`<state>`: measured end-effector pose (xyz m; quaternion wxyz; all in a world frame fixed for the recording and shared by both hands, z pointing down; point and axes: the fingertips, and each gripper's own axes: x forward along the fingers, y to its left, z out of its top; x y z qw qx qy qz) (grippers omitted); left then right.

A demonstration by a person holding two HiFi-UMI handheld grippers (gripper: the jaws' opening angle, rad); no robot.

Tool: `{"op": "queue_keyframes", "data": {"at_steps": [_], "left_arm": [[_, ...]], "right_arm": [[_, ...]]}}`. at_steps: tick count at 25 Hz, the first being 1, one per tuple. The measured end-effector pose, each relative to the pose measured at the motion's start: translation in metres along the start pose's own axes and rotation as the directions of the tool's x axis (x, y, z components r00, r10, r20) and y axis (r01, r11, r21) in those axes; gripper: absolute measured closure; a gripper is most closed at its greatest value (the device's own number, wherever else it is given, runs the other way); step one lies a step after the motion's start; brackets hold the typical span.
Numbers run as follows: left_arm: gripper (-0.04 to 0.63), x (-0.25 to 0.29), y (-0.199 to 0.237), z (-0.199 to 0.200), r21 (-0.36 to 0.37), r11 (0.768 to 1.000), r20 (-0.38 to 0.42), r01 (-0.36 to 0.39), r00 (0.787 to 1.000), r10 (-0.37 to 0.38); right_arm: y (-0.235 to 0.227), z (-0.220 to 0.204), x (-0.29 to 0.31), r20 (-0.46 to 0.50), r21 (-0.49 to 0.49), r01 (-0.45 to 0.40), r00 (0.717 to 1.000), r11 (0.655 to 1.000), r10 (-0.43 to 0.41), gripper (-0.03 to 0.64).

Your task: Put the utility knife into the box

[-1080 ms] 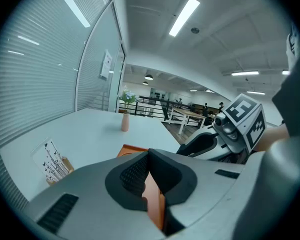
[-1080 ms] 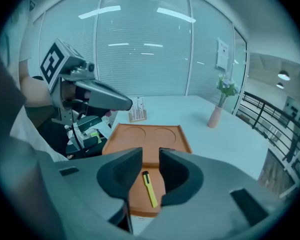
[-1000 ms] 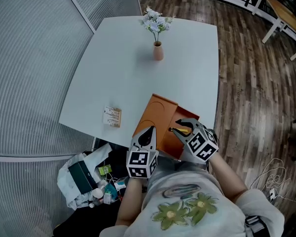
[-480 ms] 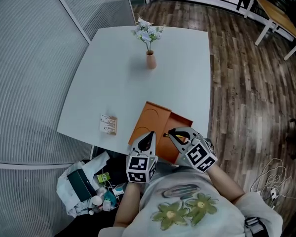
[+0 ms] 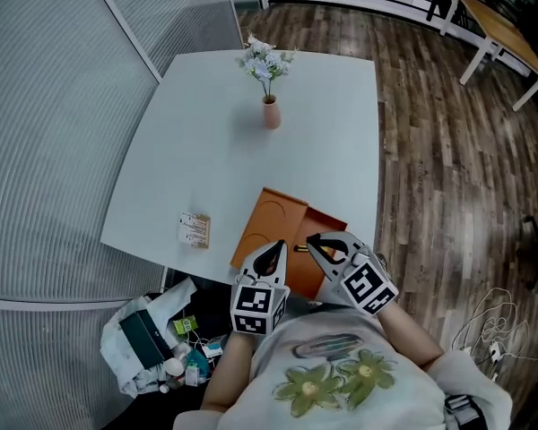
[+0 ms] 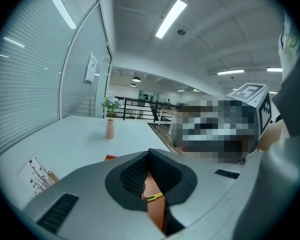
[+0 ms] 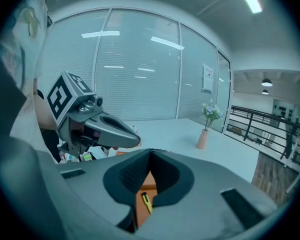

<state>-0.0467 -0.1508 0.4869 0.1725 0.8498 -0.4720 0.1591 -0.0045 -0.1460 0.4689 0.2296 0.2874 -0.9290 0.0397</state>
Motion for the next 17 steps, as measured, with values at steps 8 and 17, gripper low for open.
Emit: {"op": "queue_keyframes", "data": {"at_steps": [8, 17], "left_arm": [[0.594, 0.009, 0.001, 0.004, 0.009, 1.0, -0.005, 0.024, 1.0, -0.024], [0.594, 0.016, 0.004, 0.005, 0.022, 0.999, -0.014, 0.038, 0.999, -0.037]], "right_arm": [[-0.008, -0.001, 0.003, -0.012, 0.008, 0.015, 1.0, 1.0, -0.015, 0.614], [-0.014, -0.004, 0.01, -0.025, 0.011, 0.023, 0.999, 1.0, -0.023, 0.614]]}}
